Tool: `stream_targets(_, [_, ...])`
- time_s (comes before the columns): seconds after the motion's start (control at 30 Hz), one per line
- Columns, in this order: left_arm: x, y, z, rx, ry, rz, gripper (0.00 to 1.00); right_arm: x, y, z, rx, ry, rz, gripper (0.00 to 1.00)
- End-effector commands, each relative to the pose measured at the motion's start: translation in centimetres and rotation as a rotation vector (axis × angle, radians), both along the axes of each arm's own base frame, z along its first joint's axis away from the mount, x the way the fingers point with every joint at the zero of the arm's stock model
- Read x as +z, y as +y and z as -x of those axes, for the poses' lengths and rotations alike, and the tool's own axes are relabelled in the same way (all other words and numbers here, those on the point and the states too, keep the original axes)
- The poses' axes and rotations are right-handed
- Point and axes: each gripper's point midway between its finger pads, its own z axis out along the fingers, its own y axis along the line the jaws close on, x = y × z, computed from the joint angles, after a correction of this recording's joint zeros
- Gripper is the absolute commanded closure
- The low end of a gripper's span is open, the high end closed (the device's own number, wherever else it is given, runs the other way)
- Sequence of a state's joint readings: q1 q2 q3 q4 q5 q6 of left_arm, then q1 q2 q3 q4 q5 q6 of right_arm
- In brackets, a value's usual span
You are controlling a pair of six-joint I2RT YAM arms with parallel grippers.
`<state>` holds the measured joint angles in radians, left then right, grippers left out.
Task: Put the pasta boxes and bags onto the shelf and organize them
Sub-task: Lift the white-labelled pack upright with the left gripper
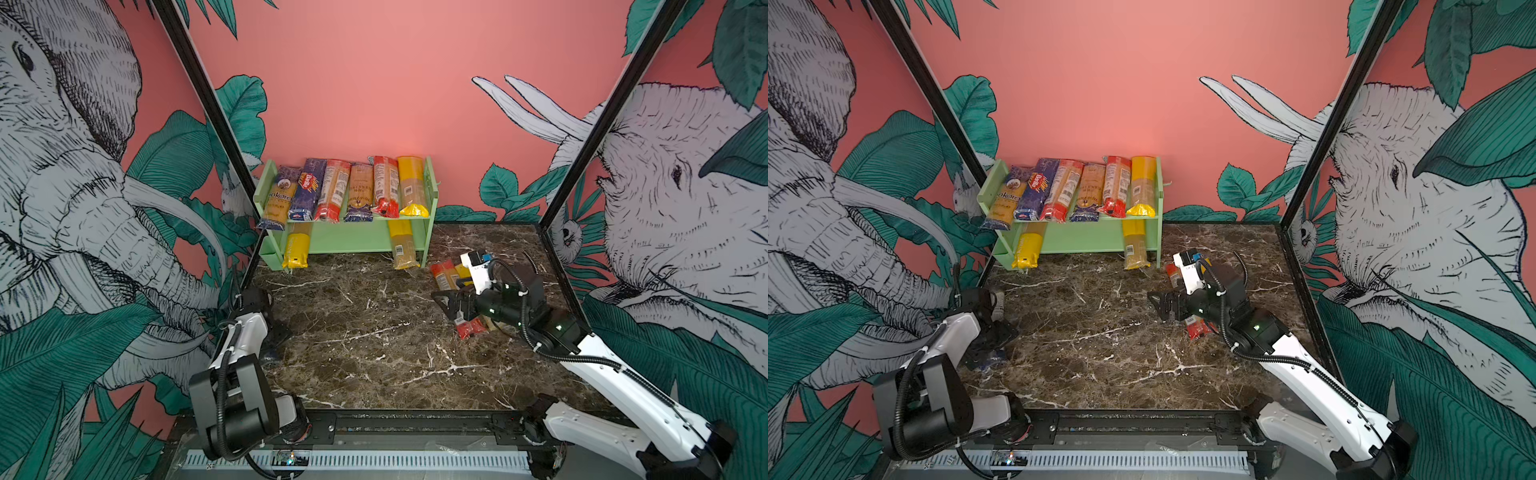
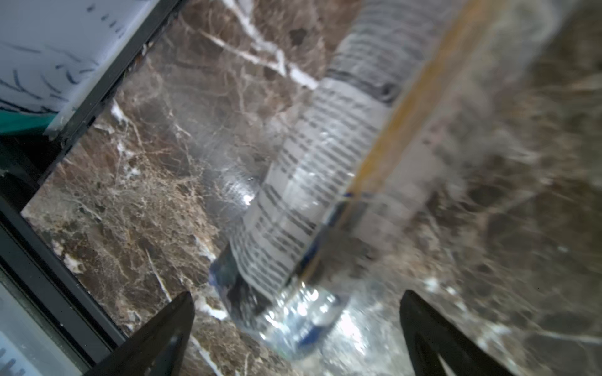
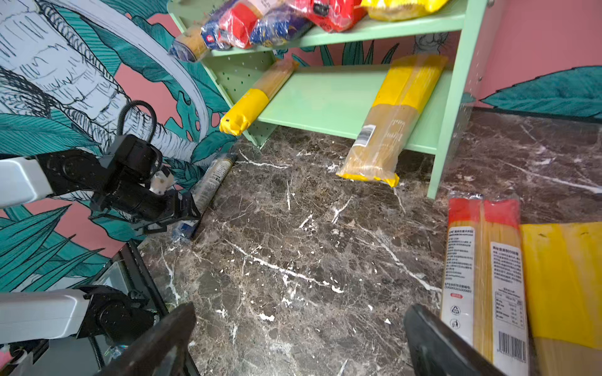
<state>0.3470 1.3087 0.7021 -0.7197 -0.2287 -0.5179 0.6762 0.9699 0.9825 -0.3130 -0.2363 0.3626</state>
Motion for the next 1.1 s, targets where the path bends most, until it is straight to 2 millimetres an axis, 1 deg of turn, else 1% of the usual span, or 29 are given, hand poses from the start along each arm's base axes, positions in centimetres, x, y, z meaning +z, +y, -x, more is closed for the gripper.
stream_targets(0.0, [-0.5,0.4,0.3,0.004,0.020,-0.007,0.01,1.4,-0.1,-0.4,-0.011,-0.054,0.004,0.01])
stream_targets(0.2, [-1.2,0.2,0.1,-0.003,0.032,0.017,0.01,1.7,-0.2,-0.5,-0.013,-0.061,0.008,0.01])
stream_targets(0.23, [-1.3,0.1,0.1,-0.006,0.033,0.024,0.02,1.7,-0.2,-0.4,-0.012,-0.062,0.007,0.01])
stream_targets(0.3, [-1.6,-0.1,0.0,-0.011,0.034,0.034,0.09,1.7,-0.2,-0.4,-0.011,-0.061,0.002,0.01])
stream_targets(0.37, [-1.9,-0.3,-0.1,-0.018,0.032,0.049,0.19,1.8,-0.1,-0.2,-0.003,-0.062,-0.007,0.01])
stream_targets(0.47, [-2.3,-0.6,0.0,-0.022,0.033,0.063,0.42,1.9,-0.3,0.1,-0.003,-0.063,-0.014,0.01])
stream_targets(0.63, [-2.2,-0.9,0.0,-0.023,0.021,0.077,0.76,2.0,-0.7,0.3,-0.013,-0.072,-0.007,0.01])
stream_targets(0.77, [-2.3,-1.3,0.2,-0.024,0.019,0.098,0.98,2.2,-0.8,0.4,-0.012,-0.079,-0.012,0.01])
stream_targets(0.8, [-2.2,-1.4,0.2,-0.024,0.016,0.101,1.00,2.3,-0.9,0.4,-0.015,-0.080,-0.012,0.01])
stream_targets(0.97, [-1.5,-2.0,0.1,-0.028,-0.022,0.117,1.00,2.3,-0.8,0.5,-0.013,-0.082,-0.018,0.01])
stream_targets(1.07, [-0.7,-2.5,-0.1,-0.039,-0.052,0.121,1.00,2.3,-0.7,0.4,-0.008,-0.079,-0.021,0.01])
